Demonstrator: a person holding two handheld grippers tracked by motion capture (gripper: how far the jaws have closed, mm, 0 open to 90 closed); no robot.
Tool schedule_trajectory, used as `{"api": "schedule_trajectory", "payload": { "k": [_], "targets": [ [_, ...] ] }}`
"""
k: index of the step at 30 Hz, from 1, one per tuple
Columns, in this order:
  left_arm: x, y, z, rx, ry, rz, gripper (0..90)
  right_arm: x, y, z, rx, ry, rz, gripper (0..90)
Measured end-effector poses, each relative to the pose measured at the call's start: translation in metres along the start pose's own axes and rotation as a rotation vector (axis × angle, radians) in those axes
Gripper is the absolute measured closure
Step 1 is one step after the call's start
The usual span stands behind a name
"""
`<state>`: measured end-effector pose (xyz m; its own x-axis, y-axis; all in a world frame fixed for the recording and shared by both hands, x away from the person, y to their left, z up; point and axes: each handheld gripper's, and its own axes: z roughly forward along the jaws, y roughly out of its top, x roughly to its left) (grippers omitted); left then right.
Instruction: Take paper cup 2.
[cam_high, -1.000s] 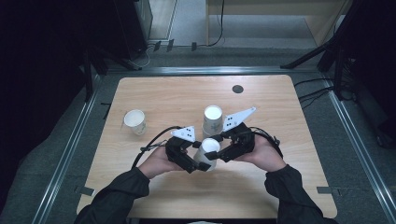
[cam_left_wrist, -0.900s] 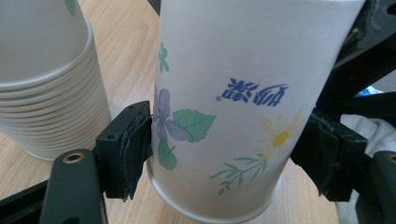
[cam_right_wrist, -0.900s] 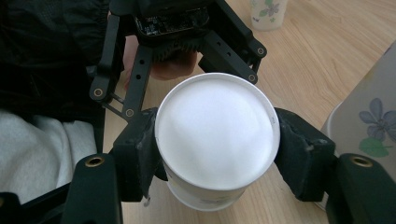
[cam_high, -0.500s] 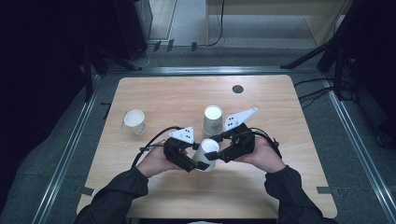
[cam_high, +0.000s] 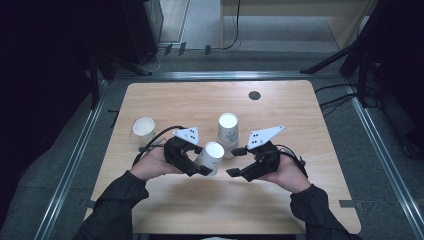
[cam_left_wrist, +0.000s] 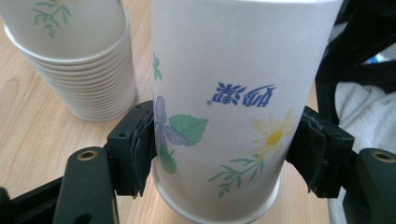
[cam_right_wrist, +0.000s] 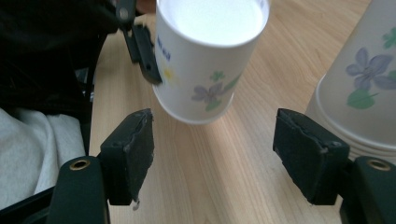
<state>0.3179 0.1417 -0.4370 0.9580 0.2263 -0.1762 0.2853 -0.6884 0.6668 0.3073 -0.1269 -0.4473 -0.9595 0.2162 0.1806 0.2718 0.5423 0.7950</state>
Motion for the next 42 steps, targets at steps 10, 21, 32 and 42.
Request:
{"api": "schedule_trajectory", "payload": {
  "k": [10,21,32,42],
  "targets": [
    [-0.002,0.015,-0.008,0.143,0.005,0.079,29.5,-0.001,-0.002,0.009,0.011,-0.001,0.001,29.6],
    [-0.003,0.006,0.013,0.243,0.04,0.117,29.2,0.002,0.0,0.015,-0.007,0.005,-0.022,28.5],
    [-0.015,0.013,0.032,0.264,-0.015,0.146,29.2,0.008,0.002,0.028,0.02,0.044,-0.039,27.5],
    [-0.018,0.013,0.036,0.245,-0.034,0.157,27.4,0.011,0.005,0.03,0.036,0.071,-0.046,35.3]
  ]
}}
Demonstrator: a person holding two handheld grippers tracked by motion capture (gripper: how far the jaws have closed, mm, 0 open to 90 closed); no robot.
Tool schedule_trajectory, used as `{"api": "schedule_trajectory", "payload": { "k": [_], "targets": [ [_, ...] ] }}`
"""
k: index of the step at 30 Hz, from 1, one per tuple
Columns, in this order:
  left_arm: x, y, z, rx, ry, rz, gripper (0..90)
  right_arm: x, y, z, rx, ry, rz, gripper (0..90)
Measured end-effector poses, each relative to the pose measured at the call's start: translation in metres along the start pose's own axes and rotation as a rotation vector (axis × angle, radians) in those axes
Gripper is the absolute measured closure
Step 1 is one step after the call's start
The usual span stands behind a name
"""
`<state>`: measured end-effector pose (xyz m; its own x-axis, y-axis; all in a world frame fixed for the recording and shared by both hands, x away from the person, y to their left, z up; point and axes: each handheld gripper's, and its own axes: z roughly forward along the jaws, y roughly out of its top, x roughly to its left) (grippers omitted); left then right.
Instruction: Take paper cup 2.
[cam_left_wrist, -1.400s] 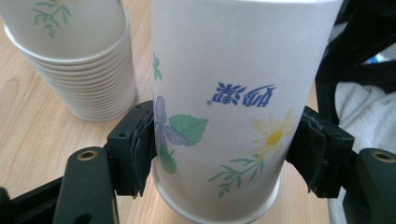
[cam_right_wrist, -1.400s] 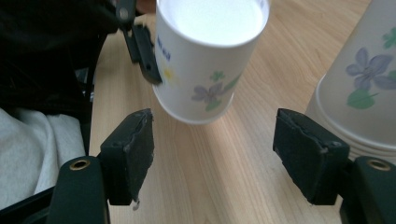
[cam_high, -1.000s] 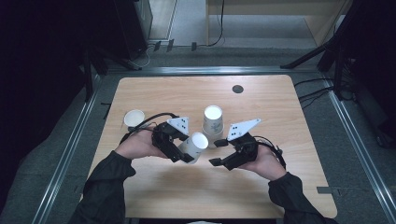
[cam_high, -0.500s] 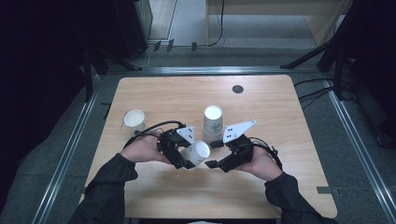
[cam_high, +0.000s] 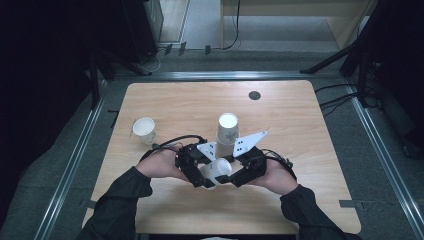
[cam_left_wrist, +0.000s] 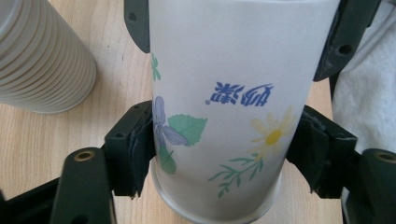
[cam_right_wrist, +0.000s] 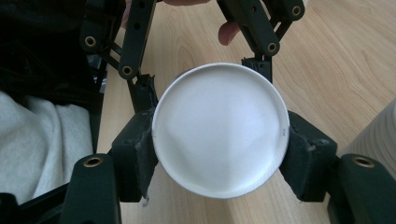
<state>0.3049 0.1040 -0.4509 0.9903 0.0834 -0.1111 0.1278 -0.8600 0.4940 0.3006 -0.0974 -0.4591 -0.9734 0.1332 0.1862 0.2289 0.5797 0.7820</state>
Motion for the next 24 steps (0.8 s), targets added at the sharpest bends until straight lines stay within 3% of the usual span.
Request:
{"api": "schedule_trajectory", "payload": {
  "k": [5,8,19,24],
  "targets": [
    [0.003,-0.003,-0.004,-0.056,0.002,-0.029,12.1,0.0,0.002,-0.005,-0.011,-0.012,-0.003,35.2],
    [0.005,-0.005,-0.007,-0.094,0.02,-0.064,10.7,-0.002,0.001,-0.009,-0.025,-0.017,-0.002,35.2],
    [0.007,-0.016,-0.011,-0.206,0.019,-0.084,9.0,-0.006,0.002,-0.024,-0.08,-0.015,0.009,35.2],
    [0.008,-0.02,-0.009,-0.274,-0.025,-0.111,9.1,-0.007,0.004,-0.026,-0.101,0.001,0.012,35.2]
  ]
}}
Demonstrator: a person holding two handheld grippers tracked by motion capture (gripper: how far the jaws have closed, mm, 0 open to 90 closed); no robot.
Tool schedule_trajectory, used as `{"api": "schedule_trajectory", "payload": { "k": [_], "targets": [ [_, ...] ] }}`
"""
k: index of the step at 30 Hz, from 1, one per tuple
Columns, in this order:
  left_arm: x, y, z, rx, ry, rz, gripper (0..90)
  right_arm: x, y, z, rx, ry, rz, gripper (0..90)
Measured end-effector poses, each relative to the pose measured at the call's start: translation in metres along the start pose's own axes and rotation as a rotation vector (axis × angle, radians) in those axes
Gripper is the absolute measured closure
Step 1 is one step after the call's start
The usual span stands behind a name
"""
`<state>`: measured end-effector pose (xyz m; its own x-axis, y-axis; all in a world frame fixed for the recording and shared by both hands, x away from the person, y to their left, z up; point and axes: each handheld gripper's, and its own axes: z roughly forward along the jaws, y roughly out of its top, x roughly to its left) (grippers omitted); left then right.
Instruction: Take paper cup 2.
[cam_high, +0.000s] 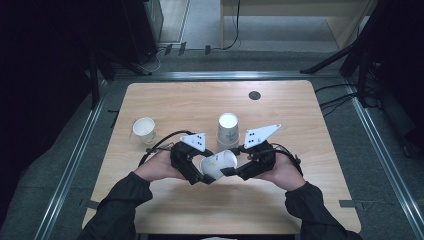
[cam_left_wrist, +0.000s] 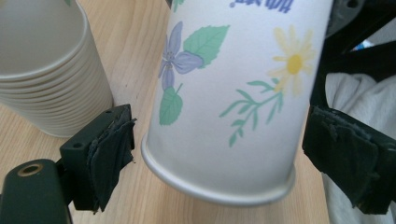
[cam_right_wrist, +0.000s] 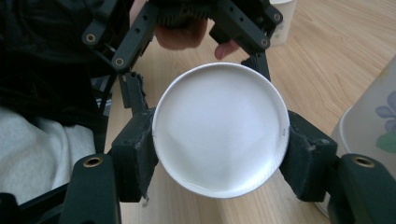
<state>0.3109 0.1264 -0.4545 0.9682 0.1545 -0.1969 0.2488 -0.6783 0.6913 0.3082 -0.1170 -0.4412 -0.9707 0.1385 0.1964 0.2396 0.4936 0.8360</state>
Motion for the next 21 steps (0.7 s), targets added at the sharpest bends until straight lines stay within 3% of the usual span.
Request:
{"api": "schedule_trajectory", "payload": {
  "k": [5,13,15,21],
  "targets": [
    [0.0021,-0.004,0.003,-0.036,-0.019,-0.018,10.2,0.0007,0.0018,0.0009,-0.009,0.012,-0.004,35.2],
    [0.0025,-0.0069,0.0018,-0.085,-0.023,-0.014,15.2,-0.0002,0.0029,-0.004,-0.051,0.02,0.011,35.2],
    [0.0023,-0.0073,0.0012,-0.086,-0.023,-0.005,20.1,-0.0003,0.0029,-0.0041,-0.053,0.016,0.009,35.3],
    [0.0035,-0.0085,0.0006,-0.071,-0.026,-0.006,23.1,-0.0009,0.0017,-0.0023,-0.045,0.017,0.016,35.6]
  ]
}}
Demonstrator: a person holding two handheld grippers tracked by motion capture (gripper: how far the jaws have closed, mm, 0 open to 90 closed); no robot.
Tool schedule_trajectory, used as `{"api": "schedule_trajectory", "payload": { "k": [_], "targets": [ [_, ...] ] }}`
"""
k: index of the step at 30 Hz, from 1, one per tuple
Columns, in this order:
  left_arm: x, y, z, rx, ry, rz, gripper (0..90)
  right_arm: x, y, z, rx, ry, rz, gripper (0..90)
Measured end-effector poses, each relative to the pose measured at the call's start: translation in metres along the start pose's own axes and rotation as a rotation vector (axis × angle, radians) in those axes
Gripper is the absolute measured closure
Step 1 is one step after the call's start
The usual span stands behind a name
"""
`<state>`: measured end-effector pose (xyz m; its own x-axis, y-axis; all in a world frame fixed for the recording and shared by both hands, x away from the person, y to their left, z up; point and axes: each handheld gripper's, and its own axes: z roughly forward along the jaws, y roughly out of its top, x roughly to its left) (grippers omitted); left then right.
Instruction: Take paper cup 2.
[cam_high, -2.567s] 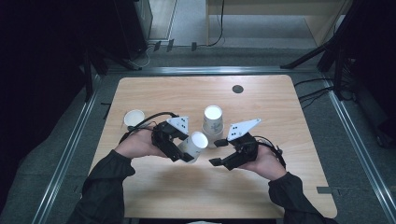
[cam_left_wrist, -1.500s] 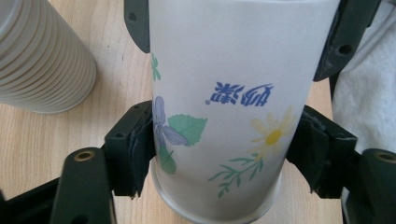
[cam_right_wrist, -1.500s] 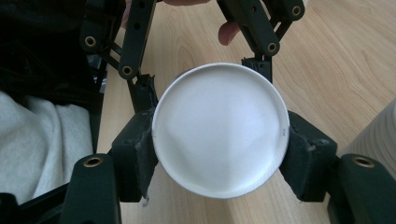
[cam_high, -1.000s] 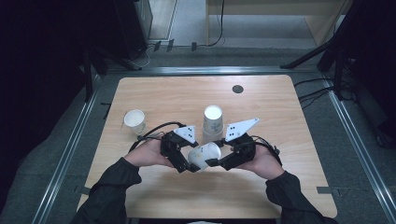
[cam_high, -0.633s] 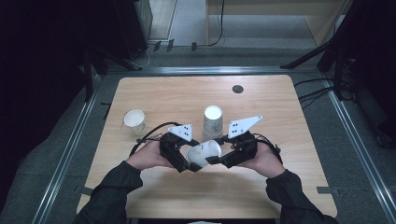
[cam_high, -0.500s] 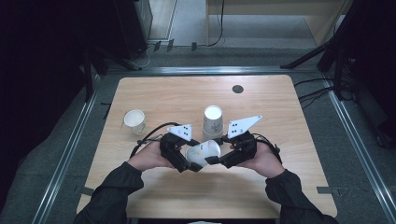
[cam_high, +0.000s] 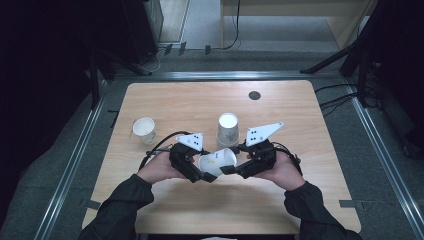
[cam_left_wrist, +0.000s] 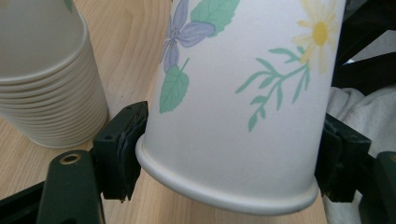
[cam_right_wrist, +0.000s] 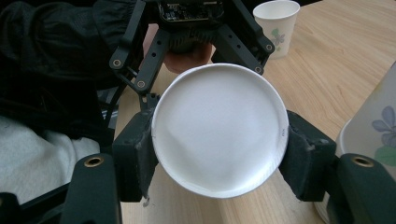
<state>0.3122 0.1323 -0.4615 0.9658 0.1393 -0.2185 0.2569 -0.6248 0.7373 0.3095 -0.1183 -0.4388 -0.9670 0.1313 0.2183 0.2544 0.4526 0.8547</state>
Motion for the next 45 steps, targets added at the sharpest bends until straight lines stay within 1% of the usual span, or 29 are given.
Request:
{"api": "schedule_trajectory", "payload": {
  "k": [2,3,4,5,6,7,8,10,11,15,16,19,21,23,28,29,30,32,35,37,42,43,44,45],
  "targets": [
    [0.0,0.0,-0.001,0.006,0.0,-0.001,23.5,0.0,0.0,0.001,0.004,-0.002,0.002,35.2],
    [0.001,0.001,-0.002,0.017,-0.001,0.004,23.6,0.0,0.0,0.001,0.006,0.001,0.011,34.8],
    [0.0,0.001,-0.003,0.018,0.002,0.004,23.5,-0.001,0.0,0.001,0.008,0.003,0.016,34.4],
    [0.0,0.002,-0.005,0.018,0.005,0.004,23.6,-0.001,-0.001,0.001,0.005,0.003,0.016,32.0],
    [0.001,0.002,-0.008,0.023,0.002,0.004,23.6,0.0,-0.001,0.002,0.01,-0.001,0.015,29.5],
    [0.001,0.003,-0.01,0.024,0.011,0.009,23.6,0.0,-0.001,0.002,0.018,-0.014,0.006,28.4],
    [0.001,0.003,-0.013,0.025,0.011,0.004,23.7,0.0,-0.002,0.002,0.018,-0.023,0.0,27.3],
    [0.001,0.004,-0.019,0.031,0.028,0.002,23.8,0.0,-0.002,0.002,0.027,-0.031,-0.001,25.2],
    [0.002,0.004,-0.022,0.039,0.031,-0.001,23.8,-0.001,-0.003,0.002,0.031,-0.028,0.002,25.2],
    [0.002,0.008,-0.032,0.081,0.081,0.003,23.8,-0.001,-0.006,0.005,0.054,-0.039,-0.007,25.1],
    [0.002,0.009,-0.033,0.088,0.083,-0.002,23.8,-0.001,-0.006,0.006,0.056,-0.039,-0.015,25.1],
    [0.002,0.012,-0.036,0.125,0.099,0.006,23.8,-0.001,-0.007,0.007,0.066,-0.048,-0.014,25.1],
    [0.001,0.014,-0.037,0.148,0.118,0.011,23.8,-0.001,-0.008,0.008,0.072,-0.058,-0.016,25.1],
    [0.001,0.015,-0.036,0.177,0.131,0.024,23.8,0.0,-0.009,0.009,0.077,-0.06,-0.022,25.1],
    [-0.001,0.018,-0.03,0.247,0.143,0.051,23.8,0.0,-0.01,0.01,0.082,-0.069,-0.029,25.3],
    [-0.001,0.018,-0.028,0.261,0.137,0.048,23.8,0.0,-0.01,0.01,0.085,-0.071,-0.033,25.6],
    [-0.001,0.018,-0.026,0.277,0.141,0.053,23.8,0.0,-0.011,0.011,0.093,-0.068,-0.03,25.8],
    [-0.002,0.018,-0.021,0.305,0.134,0.057,23.8,0.0,-0.012,0.012,0.098,-0.069,-0.025,25.8],
    [-0.002,0.019,-0.016,0.337,0.124,0.062,23.8,0.0,-0.013,0.014,0.109,-0.07,-0.03,25.7],
    [-0.002,0.019,-0.012,0.352,0.117,0.065,23.8,0.0,-0.014,0.016,0.119,-0.072,-0.035,25.7],
    [-0.003,0.019,-0.001,0.408,0.117,0.082,23.8,0.002,-0.015,0.022,0.136,-0.067,-0.041,25.7],
    [-0.004,0.019,0.002,0.415,0.116,0.078,23.8,0.002,-0.015,0.023,0.138,-0.065,-0.046,25.7],
    [-0.004,0.019,0.004,0.421,0.113,0.088,23.8,0.002,-0.015,0.024,0.143,-0.061,-0.046,25.7],
    [-0.004,0.019,0.006,0.428,0.109,0.089,23.8,0.003,-0.015,0.025,0.146,-0.06,-0.042,25.7]
  ]
}}
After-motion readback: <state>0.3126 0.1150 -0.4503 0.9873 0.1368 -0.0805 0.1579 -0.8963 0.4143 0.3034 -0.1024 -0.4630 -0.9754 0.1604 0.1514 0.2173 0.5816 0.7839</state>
